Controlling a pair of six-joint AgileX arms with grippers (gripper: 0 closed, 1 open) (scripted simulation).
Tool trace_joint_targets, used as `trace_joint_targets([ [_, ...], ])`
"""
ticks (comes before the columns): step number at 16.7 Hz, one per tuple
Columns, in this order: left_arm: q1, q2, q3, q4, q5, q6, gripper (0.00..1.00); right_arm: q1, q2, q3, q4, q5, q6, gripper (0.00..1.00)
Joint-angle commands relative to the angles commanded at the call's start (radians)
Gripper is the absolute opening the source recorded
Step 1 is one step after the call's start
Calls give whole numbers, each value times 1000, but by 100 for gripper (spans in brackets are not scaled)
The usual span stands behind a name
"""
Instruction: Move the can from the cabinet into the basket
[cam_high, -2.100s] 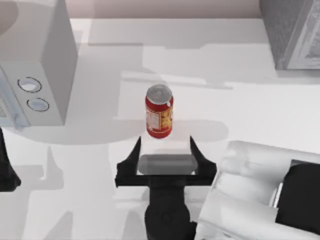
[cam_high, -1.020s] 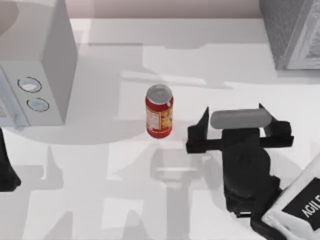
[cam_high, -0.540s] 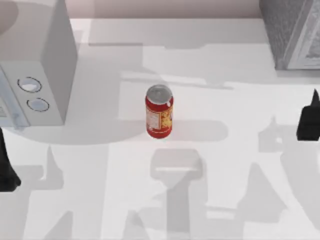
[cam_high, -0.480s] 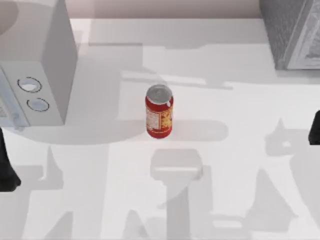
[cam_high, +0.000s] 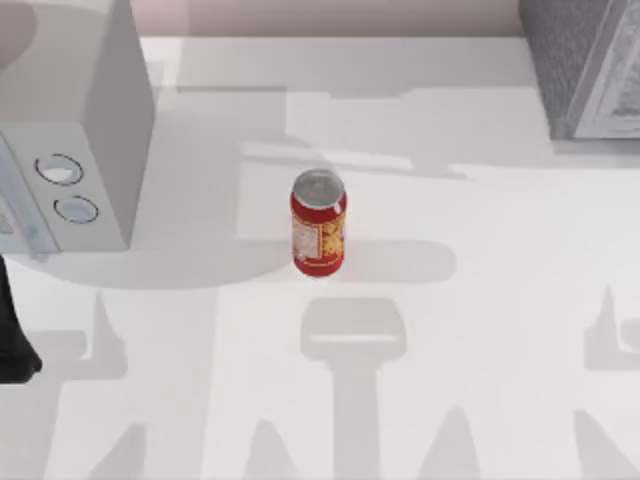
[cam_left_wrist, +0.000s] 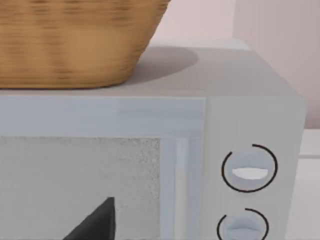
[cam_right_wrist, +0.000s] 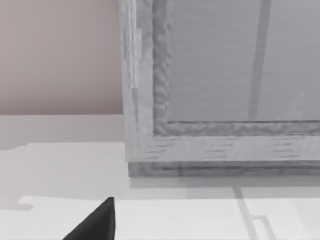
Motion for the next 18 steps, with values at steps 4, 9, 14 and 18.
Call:
trace_joint_targets([
  [4, 0, 0, 0, 0, 0, 0, 100, -44, -141, -25, -68, -73, -2, 100],
  [9, 0, 0, 0, 0, 0, 0, 100, -43, -147, -22, -70, -76, -2, 100],
  [14, 0, 0, 0, 0, 0, 0, 100, -132, -39, 12, 31, -166, 3, 100],
  [18, 0, 0, 0, 0, 0, 0, 100, -322, 235, 78, 256, -352, 11, 100],
])
